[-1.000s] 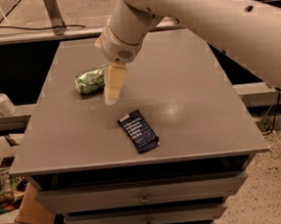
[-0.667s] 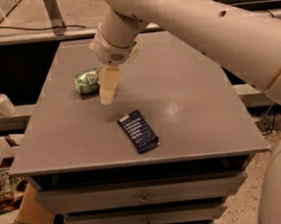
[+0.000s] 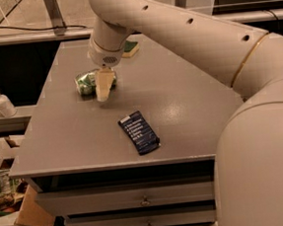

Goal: Pick green can

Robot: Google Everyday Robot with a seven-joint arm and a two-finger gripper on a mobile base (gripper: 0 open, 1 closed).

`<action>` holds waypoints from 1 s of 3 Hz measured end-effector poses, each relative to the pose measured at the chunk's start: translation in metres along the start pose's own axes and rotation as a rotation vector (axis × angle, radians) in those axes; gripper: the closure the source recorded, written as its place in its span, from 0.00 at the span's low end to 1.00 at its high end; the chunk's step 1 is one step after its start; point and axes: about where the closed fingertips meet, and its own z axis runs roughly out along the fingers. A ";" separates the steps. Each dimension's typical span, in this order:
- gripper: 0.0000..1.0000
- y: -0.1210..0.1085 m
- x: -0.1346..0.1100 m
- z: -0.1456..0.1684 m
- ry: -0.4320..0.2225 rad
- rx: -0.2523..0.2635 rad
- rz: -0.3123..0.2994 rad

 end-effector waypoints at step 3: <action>0.86 -0.011 -0.005 0.006 0.012 -0.002 0.016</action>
Offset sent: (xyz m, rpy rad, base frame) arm 0.0192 0.0007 -0.0110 -0.0341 0.0041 -0.0341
